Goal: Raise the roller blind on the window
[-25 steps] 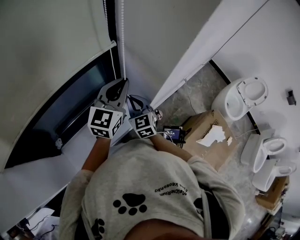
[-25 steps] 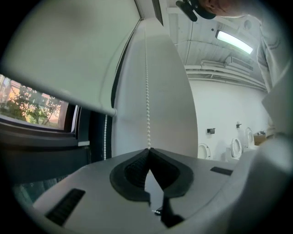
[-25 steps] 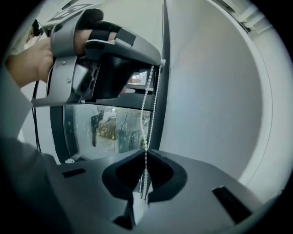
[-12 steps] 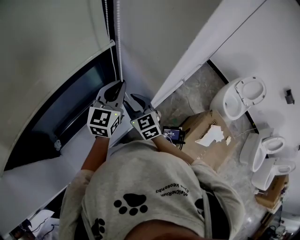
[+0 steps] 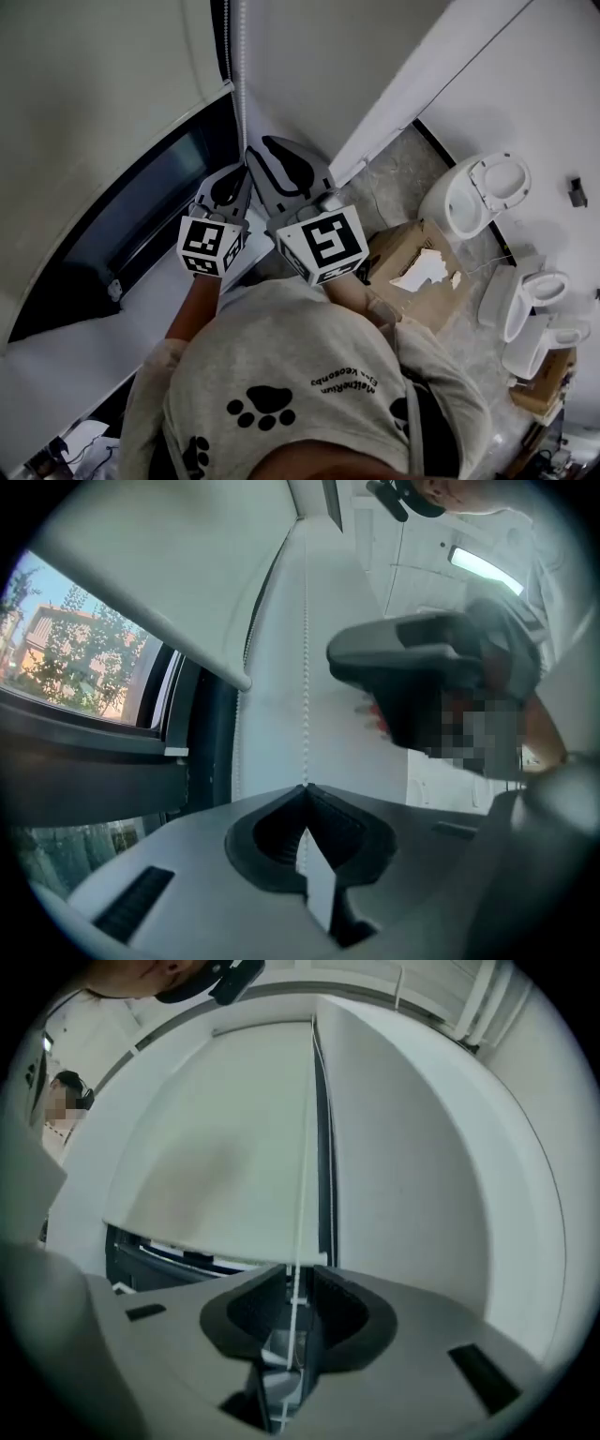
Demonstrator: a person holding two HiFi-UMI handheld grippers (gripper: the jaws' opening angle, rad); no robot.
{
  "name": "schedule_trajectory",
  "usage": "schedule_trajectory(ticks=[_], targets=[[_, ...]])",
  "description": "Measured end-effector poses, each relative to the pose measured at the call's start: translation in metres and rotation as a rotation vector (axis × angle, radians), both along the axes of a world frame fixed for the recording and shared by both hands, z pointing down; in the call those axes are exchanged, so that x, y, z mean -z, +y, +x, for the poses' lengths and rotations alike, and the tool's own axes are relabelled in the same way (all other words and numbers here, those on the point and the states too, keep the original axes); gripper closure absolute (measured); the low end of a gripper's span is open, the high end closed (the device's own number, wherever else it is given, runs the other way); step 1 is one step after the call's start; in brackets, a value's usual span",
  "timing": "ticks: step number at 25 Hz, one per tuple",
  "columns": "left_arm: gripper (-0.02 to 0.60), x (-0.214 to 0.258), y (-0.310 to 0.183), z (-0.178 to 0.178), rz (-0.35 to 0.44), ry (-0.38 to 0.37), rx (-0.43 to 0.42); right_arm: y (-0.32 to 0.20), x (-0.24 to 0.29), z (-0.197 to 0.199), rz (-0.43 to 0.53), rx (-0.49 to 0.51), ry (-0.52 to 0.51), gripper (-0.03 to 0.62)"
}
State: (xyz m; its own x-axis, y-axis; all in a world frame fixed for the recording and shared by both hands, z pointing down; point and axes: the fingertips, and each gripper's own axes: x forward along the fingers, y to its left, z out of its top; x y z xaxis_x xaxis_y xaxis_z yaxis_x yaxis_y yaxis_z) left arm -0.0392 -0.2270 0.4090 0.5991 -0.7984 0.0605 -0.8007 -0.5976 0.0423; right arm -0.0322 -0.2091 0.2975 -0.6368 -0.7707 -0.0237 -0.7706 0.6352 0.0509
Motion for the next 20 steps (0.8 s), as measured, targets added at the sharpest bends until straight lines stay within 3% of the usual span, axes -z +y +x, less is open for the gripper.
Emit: schedule_trajectory(ticks=[5,8,12,15,20], targets=[[0.574,0.000,0.000,0.004,0.002,0.000,-0.006,-0.020,0.050,-0.013,0.070,0.020,-0.021,0.508],[0.574,0.001,0.000,0.005,0.005,0.003,-0.010,-0.024,0.065,-0.017,0.100,0.021,-0.013,0.564],[0.574,0.002,-0.001,0.003,0.000,0.036,-0.008,-0.024,0.066,-0.021,0.122,0.022,-0.007,0.583],[0.574,0.000,0.000,0.002,0.031,0.005,0.006,-0.024,0.063,-0.021,0.131,0.013,0.001,0.585],[0.574,-0.033,-0.001,-0.002,-0.038,0.014,0.019,-0.029,0.030,-0.022,0.077,0.004,0.038,0.585]])
